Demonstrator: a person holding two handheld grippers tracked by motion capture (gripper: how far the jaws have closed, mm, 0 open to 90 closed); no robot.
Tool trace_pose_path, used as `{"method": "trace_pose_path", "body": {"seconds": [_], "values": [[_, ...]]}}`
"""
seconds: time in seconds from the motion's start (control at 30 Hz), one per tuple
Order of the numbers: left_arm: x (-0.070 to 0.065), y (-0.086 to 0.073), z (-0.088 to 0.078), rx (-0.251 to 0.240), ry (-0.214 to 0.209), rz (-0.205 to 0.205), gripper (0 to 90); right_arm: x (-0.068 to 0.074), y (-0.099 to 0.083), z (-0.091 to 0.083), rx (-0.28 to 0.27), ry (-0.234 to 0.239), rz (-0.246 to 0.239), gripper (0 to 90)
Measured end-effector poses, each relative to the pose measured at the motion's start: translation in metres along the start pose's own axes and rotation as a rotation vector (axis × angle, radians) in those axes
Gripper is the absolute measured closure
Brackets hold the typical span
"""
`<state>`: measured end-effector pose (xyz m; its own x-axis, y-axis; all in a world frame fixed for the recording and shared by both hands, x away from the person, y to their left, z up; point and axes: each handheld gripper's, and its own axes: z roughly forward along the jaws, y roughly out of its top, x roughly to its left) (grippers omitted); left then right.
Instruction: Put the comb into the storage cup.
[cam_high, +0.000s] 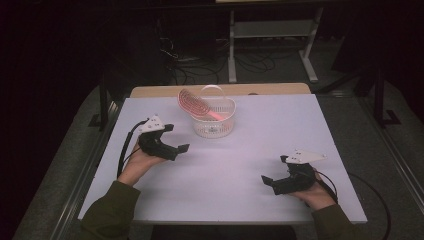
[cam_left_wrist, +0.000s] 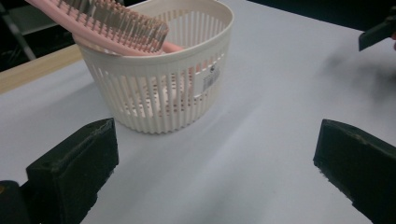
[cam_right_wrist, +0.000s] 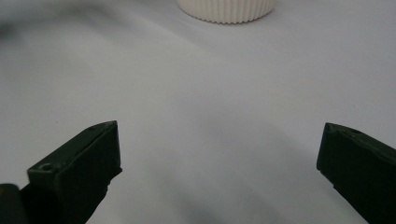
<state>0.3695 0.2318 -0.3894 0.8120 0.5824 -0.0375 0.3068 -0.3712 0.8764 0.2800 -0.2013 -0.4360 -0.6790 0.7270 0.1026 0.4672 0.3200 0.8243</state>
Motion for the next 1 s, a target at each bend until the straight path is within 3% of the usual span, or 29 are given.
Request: {"method": "trace_pose_path", "body": {"seconds": [0.37,1.0], "values": [[-0.005,-0.012,-0.012,0.005,-0.016,-0.006,0.0,0.0,0.0,0.0,0.0,0.001,-0.001,0.0],[-0.012,-0.037,-0.035,0.032,0.004,0.008,0.0,0.001,0.0,0.001,0.004,0.014,-0.009,0.0]]}}
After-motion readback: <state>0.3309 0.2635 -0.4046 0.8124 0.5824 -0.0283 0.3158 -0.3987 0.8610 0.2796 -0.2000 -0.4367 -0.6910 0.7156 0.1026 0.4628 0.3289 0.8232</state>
